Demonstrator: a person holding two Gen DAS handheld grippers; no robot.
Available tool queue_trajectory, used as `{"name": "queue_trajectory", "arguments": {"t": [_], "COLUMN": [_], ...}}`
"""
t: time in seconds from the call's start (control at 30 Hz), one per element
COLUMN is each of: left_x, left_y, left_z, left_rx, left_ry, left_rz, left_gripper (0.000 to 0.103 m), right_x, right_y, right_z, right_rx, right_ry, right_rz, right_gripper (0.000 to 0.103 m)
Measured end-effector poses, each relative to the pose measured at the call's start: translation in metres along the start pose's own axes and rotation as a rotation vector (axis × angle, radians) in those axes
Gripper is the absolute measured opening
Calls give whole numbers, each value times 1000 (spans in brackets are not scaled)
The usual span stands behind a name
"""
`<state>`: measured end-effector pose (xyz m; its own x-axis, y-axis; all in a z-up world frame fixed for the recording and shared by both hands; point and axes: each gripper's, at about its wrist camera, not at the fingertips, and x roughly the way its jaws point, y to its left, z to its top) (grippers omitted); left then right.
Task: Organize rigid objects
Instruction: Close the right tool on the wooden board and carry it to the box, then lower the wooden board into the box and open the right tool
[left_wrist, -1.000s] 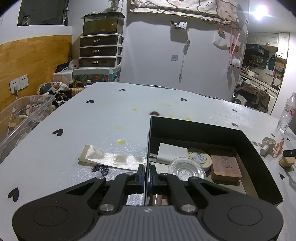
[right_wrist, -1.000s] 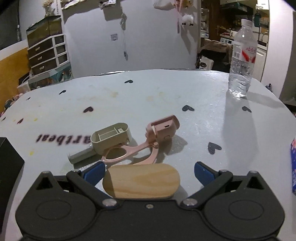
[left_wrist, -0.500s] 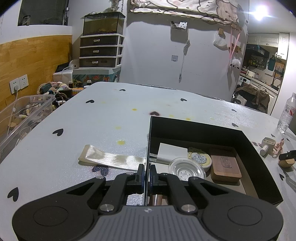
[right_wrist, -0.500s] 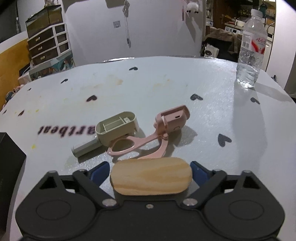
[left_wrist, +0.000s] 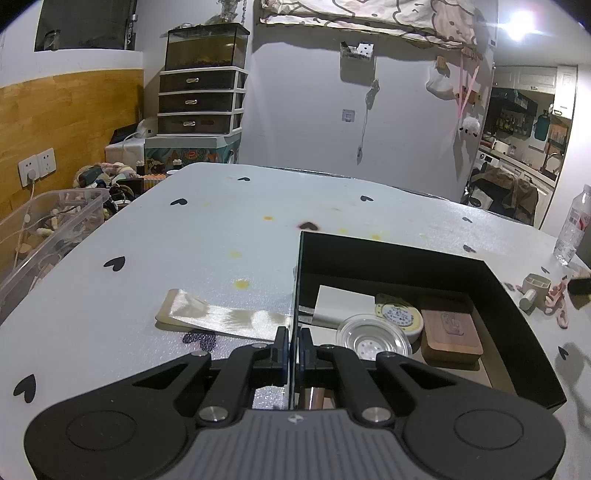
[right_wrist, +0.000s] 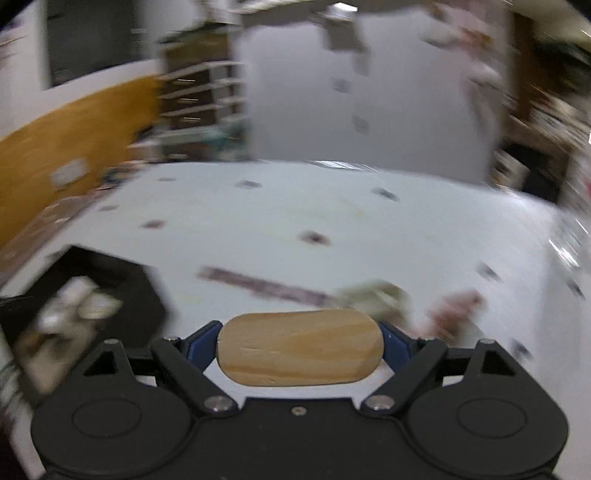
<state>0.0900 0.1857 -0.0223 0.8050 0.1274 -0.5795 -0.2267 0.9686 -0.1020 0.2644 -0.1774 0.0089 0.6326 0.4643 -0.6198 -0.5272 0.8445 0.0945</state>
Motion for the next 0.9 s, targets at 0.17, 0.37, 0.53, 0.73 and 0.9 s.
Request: {"name": "queue_trajectory", "arguments": {"t": [0.17, 0.37, 0.53, 0.73, 0.9], "left_x": [3, 4, 4, 6, 7], "left_y": [2, 5, 6, 9, 10], "left_z": [-1, -2, -2, -2, -2], "left_rx": [-1, 0, 1, 1, 0], "left_ry": [-1, -2, -3, -3, -3], "left_rz": [-7, -18, -26, -41, -50], "left_gripper": [4, 4, 4, 5, 5], "right_x": [-7, 10, 43, 83, 97], "right_y": [61, 129, 165, 194, 209], "right_z": [25, 39, 38, 31, 25], "right_rx": [-219, -460, -571, -644, -661], "right_ry": [-20, 37, 145, 271, 336], "right_rz": [222, 407, 481, 482, 517], "right_gripper": [89, 89, 89, 89, 89]}}
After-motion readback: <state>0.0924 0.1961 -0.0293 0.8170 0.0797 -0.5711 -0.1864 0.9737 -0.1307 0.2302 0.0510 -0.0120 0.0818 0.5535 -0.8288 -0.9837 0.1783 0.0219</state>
